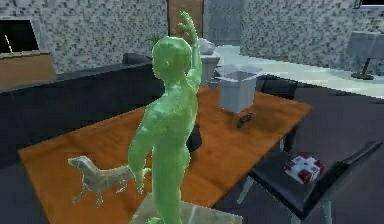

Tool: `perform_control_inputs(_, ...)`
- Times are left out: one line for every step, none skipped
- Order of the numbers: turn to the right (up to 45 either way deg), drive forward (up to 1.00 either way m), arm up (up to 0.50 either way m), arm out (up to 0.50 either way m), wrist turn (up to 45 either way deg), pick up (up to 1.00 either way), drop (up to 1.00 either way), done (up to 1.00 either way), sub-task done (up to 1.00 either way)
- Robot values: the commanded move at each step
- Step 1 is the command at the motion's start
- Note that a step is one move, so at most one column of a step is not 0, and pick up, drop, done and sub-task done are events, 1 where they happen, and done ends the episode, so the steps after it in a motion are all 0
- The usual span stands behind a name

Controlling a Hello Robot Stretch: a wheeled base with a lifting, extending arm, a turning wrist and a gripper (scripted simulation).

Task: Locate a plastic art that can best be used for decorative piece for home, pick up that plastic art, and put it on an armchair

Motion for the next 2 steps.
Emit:
perform_control_inputs(-45.0,0.0,0.0,0.0,0.0,0.0,0.0,0.0,0.0)
perform_control_inputs(9.0,0.0,0.0,0.0,0.0,0.0,0.0,0.0,0.0)
